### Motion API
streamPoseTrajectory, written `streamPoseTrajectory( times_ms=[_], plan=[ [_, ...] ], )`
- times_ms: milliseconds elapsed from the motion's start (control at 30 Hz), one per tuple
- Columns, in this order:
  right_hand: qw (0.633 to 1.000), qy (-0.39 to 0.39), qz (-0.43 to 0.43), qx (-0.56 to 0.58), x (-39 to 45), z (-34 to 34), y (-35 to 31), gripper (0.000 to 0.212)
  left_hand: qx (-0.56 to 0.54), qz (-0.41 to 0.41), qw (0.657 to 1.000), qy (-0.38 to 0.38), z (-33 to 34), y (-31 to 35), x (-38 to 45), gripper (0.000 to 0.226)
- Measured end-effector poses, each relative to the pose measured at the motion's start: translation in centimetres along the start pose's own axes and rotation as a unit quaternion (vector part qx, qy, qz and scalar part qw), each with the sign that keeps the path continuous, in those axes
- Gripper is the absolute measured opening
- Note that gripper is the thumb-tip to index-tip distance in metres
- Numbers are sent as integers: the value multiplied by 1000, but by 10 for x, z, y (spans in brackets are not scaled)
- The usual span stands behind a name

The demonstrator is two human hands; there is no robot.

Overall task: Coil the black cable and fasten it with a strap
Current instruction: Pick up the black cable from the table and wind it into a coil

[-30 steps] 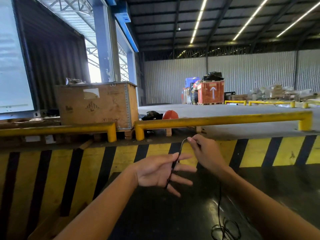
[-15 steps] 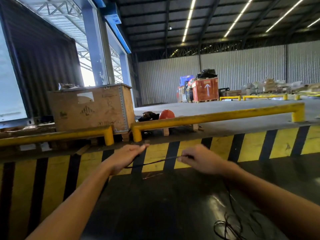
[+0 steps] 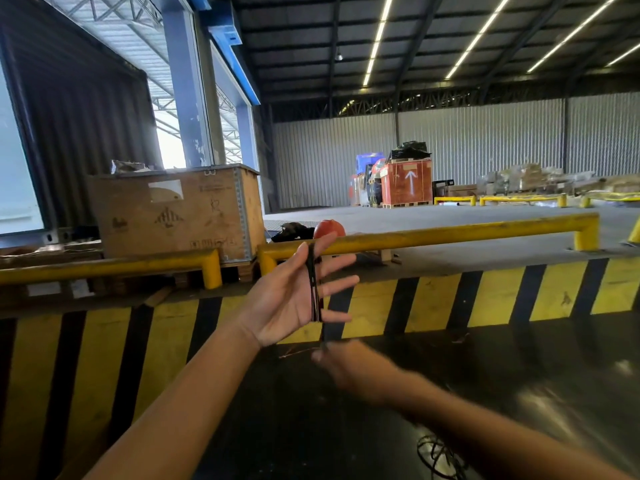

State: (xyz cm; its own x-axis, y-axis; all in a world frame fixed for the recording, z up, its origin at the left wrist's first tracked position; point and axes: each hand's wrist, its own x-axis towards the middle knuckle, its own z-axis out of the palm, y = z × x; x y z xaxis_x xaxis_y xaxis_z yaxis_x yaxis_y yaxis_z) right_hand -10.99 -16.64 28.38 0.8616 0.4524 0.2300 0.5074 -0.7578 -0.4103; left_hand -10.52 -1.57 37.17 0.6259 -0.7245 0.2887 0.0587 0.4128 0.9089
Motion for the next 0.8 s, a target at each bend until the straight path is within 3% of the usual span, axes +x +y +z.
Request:
streamPoseTrajectory(
  times_ms=[100, 233, 367, 400, 500, 600, 700, 800],
  plan=[
    [993, -114, -17, -25, -14, 16, -24, 28, 104, 60, 984, 129, -6, 5, 3, 36],
    [995, -78, -36, -45, -15, -22, -1, 23, 385, 13, 897, 217, -36, 2, -12, 28],
    [990, 16, -70, -119, -8, -81, 28, 23, 643, -136, 739, 146, -47, -8, -27, 24],
    [988, 42, -74, -128, -7, -95, 30, 22, 642, -177, 736, 124, -44, -11, -29, 24],
    [980, 128, -82, -129, 1, -119, 35, 22, 471, -256, 842, 57, -28, -24, -30, 34],
    [980, 178, -47, -76, 4, -98, 39, 22, 249, -233, 940, -26, -14, -34, -23, 41],
    [993, 95, -68, -26, -8, -38, 32, 19, 27, -124, 988, -93, 0, -26, -10, 46],
    [994, -48, -69, 64, -31, 13, -7, 14, -23, 24, 999, 26, 10, -14, 2, 42]
  ],
)
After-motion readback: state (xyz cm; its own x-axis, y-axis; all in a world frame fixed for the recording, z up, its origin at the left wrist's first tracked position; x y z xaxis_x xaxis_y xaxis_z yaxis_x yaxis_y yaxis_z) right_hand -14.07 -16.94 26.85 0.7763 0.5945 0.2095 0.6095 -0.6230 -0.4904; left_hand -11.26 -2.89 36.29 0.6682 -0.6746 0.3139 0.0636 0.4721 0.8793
